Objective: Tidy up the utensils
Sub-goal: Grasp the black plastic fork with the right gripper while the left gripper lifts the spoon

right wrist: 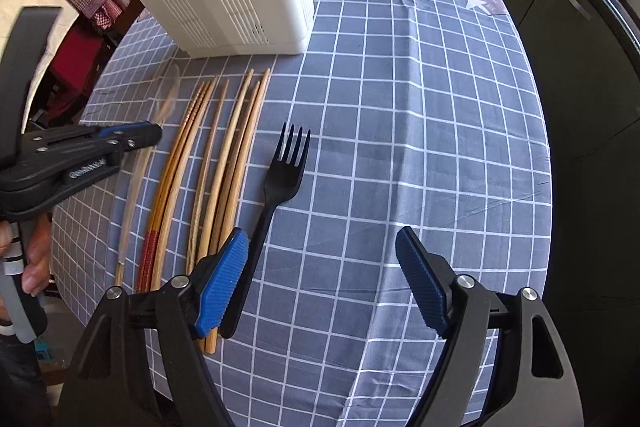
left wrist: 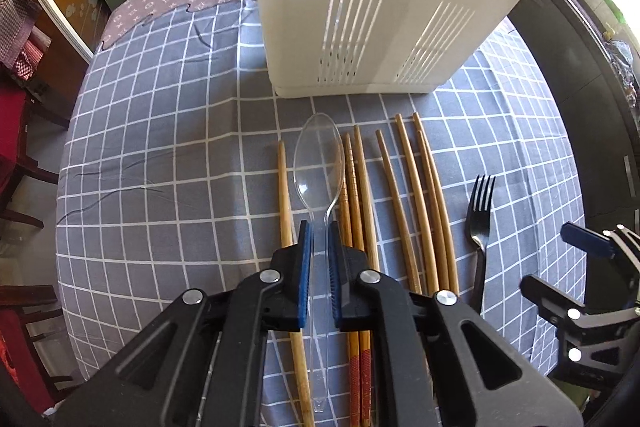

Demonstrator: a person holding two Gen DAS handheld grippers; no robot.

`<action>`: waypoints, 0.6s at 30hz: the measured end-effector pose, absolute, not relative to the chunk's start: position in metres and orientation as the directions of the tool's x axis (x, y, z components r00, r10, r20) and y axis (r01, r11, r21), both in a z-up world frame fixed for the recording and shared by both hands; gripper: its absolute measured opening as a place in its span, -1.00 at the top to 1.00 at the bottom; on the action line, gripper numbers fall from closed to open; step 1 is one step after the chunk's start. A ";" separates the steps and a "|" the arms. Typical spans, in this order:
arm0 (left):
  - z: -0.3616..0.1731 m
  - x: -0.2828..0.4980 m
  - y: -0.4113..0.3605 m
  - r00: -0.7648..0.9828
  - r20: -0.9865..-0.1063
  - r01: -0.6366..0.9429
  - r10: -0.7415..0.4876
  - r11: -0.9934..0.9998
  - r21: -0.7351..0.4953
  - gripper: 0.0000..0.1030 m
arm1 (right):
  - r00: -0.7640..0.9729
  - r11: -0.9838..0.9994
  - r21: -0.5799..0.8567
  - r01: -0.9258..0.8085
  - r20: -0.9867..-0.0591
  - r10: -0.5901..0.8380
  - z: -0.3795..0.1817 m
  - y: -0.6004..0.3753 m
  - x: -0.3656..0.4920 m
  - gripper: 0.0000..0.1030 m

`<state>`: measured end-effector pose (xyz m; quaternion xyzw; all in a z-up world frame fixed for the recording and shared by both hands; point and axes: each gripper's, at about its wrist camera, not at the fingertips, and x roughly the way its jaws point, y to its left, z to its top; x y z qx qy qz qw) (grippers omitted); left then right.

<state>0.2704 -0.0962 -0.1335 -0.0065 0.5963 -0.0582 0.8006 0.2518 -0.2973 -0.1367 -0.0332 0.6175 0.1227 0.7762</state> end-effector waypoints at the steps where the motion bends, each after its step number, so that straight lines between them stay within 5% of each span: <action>1: -0.126 0.267 -0.095 0.302 -0.947 0.090 -0.104 0.993 -0.081 0.84 | 0.195 0.967 0.101 -0.234 -0.970 0.148 -0.139 -0.295 0.253 -0.37; 9: -0.079 0.240 -0.082 0.406 -0.901 0.134 -0.151 0.985 -0.105 0.84 | 0.101 0.961 0.176 -0.211 -0.974 0.201 -0.158 -0.269 0.260 0.48; 18: -0.071 0.227 -0.078 0.421 -0.888 0.170 -0.186 0.978 -0.124 0.84 | 0.088 0.976 0.124 -0.178 -0.986 0.141 -0.168 -0.241 0.269 0.56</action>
